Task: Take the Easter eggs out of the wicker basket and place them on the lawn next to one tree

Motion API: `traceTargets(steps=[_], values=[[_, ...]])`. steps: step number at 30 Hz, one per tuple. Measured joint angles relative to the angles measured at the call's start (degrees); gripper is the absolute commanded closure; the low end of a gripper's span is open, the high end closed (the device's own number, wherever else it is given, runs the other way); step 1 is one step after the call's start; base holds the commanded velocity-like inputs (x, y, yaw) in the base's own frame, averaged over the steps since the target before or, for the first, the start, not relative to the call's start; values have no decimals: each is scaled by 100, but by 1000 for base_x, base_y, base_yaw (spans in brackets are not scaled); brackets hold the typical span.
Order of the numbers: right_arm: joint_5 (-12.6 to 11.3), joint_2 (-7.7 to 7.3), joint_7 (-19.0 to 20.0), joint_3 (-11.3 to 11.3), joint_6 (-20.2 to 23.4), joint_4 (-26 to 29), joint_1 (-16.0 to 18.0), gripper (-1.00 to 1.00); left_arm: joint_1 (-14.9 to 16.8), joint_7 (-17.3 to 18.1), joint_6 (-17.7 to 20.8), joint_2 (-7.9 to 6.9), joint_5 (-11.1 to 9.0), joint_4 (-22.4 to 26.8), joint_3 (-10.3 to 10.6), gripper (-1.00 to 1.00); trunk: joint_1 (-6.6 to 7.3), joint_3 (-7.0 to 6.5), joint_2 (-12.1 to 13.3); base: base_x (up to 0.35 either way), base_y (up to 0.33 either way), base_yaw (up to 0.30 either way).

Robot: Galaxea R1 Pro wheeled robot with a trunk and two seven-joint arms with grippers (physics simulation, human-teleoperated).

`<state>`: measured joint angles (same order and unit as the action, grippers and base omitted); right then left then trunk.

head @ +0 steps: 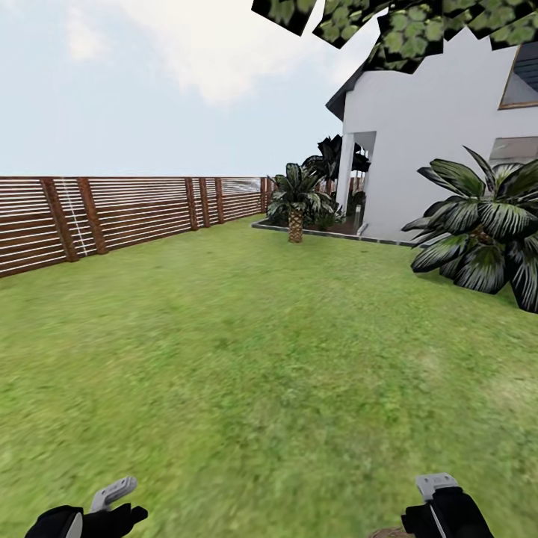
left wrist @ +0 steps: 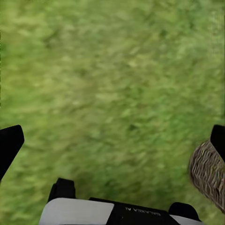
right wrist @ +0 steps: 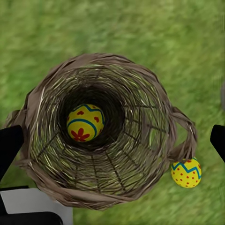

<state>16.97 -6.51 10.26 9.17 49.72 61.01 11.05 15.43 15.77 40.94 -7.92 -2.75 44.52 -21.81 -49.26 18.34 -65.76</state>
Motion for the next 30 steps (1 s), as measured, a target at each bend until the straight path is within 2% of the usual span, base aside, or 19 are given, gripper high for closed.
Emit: traceTargets(steps=[30], values=[[0,0,0,5,0,0,2,-100,-1,0,-13,32,6,-1,5,-100,-660,539,-1204,-3,0,0]])
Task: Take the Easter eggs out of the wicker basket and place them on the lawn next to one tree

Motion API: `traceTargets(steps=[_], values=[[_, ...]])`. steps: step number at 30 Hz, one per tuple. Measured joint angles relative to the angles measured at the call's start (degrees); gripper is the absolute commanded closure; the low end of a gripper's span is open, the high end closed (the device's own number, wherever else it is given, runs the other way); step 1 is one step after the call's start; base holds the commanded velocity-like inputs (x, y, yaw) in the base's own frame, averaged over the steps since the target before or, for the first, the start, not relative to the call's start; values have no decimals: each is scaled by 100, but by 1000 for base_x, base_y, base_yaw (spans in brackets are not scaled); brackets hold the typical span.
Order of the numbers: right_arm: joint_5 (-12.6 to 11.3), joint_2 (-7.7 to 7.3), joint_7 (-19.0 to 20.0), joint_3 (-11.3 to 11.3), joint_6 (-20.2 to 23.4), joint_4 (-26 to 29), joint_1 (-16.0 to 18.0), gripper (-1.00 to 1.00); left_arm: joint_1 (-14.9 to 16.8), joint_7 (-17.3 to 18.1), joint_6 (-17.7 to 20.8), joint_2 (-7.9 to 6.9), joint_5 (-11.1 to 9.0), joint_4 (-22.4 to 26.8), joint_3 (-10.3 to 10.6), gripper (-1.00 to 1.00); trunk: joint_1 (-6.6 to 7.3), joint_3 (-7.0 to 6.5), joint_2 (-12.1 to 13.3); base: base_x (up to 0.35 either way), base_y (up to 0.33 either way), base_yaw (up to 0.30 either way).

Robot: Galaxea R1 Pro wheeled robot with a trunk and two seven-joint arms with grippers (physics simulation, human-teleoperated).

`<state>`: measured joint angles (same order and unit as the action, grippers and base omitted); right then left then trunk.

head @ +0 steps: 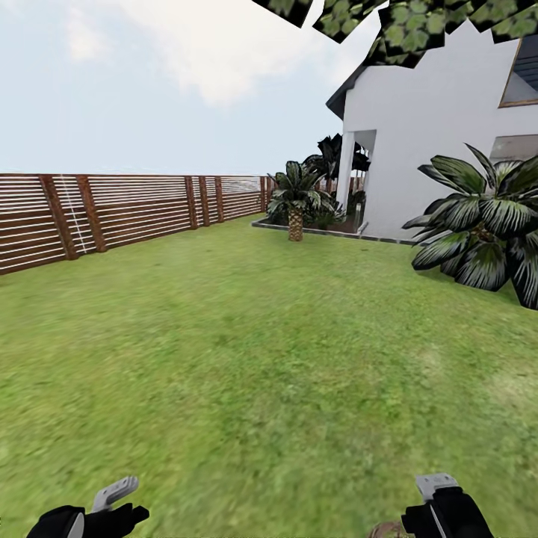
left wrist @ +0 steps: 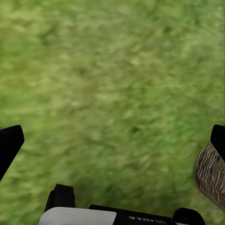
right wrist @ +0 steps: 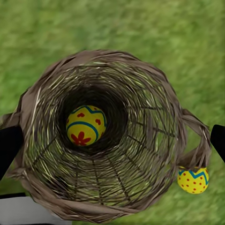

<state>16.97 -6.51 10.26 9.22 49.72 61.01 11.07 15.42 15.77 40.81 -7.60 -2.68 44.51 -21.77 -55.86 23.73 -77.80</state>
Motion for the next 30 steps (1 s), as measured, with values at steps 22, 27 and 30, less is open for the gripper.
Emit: traceTargets(steps=[22,27,30], values=[[0,-4,0,4,0,0,-1,-100,1,5,-7,98,5,-9,3,-100,-483,395,-883,-65,0,0],[0,-3,0,34,0,0,-1,-100,1,5,-7,99,3,-9,3,-100,-593,485,-1083,0,0,0],[0,-6,0,38,0,0,-1,-100,0,5,-7,99,4,-9,3,-100,-659,539,-1204,0,0,0]])
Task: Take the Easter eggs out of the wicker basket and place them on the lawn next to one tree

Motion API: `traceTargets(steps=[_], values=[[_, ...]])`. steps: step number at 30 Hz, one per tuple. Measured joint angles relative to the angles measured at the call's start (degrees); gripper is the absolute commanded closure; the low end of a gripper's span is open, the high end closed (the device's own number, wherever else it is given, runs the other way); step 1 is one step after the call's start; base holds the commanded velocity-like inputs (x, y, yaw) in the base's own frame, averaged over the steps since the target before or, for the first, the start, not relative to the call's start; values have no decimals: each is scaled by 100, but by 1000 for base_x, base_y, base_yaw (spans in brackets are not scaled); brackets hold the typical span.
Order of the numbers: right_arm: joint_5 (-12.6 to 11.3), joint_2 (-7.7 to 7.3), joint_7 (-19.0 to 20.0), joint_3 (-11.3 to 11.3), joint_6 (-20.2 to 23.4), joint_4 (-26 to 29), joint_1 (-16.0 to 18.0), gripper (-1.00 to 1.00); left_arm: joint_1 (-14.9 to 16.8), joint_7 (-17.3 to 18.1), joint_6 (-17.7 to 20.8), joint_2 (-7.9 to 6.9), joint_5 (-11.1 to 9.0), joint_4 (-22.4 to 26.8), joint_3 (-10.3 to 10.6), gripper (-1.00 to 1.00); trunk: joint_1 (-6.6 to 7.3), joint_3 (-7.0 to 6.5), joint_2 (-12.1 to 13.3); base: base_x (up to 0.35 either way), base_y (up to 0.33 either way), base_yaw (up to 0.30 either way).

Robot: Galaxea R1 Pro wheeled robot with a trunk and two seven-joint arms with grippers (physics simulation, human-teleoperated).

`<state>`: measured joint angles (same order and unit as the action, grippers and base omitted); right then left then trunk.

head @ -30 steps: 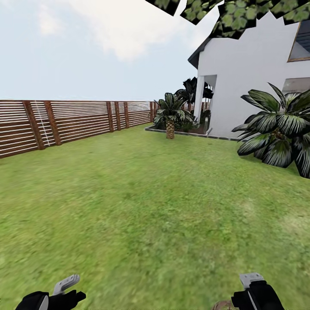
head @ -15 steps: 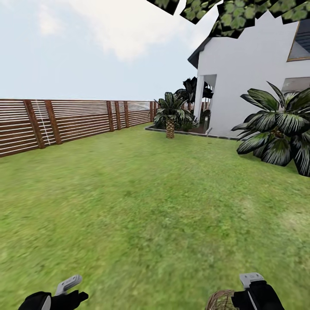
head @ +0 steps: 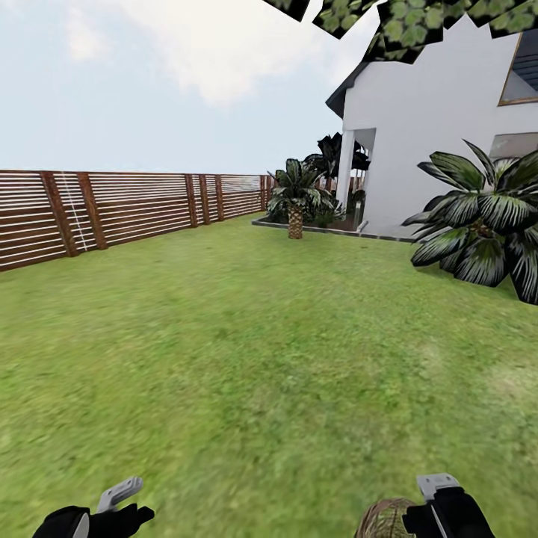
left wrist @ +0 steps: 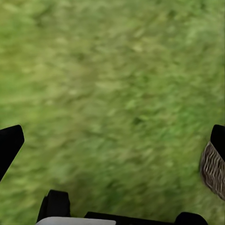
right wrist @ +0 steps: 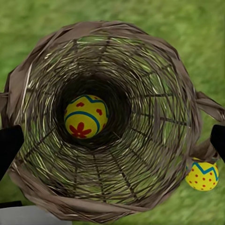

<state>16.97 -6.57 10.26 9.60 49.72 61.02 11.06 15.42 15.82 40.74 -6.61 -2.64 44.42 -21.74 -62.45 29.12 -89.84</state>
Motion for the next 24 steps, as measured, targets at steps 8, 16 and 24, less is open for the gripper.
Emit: traceTargets(steps=[8,16,24], values=[[0,5,0,1,0,0,2,-100,0,0,0,0,-1,0,0,-100,-176,144,-321,0,0,0],[1,6,-1,2,0,-7,-2,-100,-2,0,0,0,-2,0,0,-100,-351,287,-642,0,0,0],[7,6,0,1,0,-16,1,-100,1,0,0,2,-3,0,0,-100,-527,431,-963,0,0,0]])
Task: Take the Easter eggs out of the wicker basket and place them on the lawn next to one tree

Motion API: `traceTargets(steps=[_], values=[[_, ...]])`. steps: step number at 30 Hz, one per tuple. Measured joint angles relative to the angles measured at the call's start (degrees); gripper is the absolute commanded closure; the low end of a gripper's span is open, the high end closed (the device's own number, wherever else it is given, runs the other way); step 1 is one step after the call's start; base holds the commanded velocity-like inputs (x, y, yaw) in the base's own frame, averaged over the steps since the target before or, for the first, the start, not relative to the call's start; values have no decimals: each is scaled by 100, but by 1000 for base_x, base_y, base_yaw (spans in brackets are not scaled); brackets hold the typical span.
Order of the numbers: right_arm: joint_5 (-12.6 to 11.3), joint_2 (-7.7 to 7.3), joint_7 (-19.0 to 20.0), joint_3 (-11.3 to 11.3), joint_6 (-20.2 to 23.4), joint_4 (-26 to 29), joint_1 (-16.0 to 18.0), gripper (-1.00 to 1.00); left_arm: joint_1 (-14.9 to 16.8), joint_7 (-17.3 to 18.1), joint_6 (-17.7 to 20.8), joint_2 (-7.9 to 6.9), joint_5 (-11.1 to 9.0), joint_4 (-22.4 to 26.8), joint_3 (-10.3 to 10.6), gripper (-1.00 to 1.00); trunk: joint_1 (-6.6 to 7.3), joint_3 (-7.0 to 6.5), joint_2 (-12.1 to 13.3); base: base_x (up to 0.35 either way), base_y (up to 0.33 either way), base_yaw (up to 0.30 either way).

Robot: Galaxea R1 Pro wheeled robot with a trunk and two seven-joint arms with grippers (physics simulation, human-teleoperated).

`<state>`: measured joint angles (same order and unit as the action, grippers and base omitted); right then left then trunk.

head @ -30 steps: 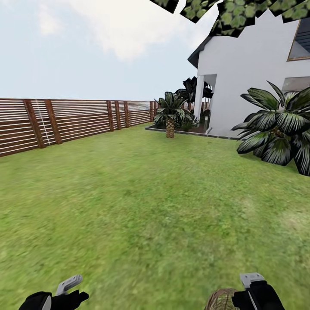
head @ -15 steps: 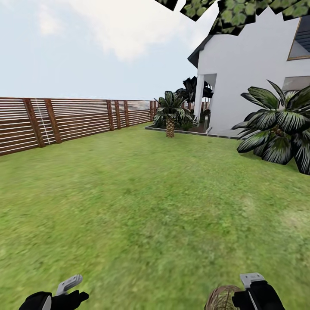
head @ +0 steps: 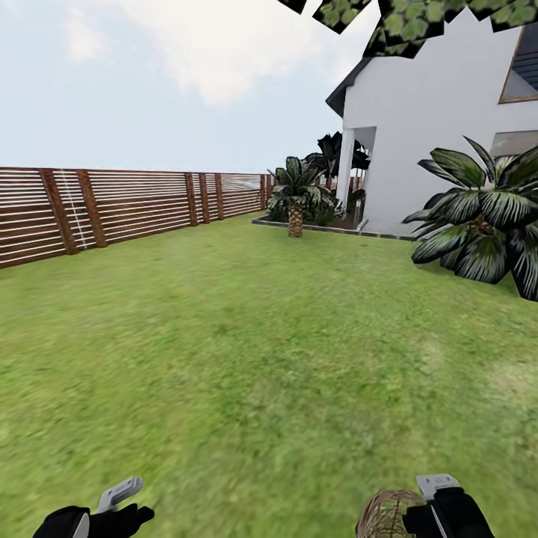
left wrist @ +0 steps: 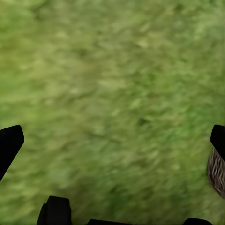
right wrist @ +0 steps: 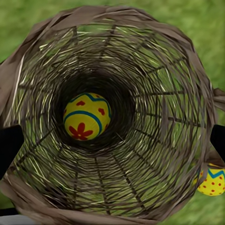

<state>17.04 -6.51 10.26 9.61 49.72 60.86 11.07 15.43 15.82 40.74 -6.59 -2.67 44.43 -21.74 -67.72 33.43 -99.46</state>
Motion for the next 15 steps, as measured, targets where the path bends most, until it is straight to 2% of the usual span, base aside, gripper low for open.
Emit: traceTargets(steps=[15], values=[[1,7,0,-3,0,-19,-2,-100,-1,0,0,7,0,0,0,-100,-330,269,-602,0,0,0]])
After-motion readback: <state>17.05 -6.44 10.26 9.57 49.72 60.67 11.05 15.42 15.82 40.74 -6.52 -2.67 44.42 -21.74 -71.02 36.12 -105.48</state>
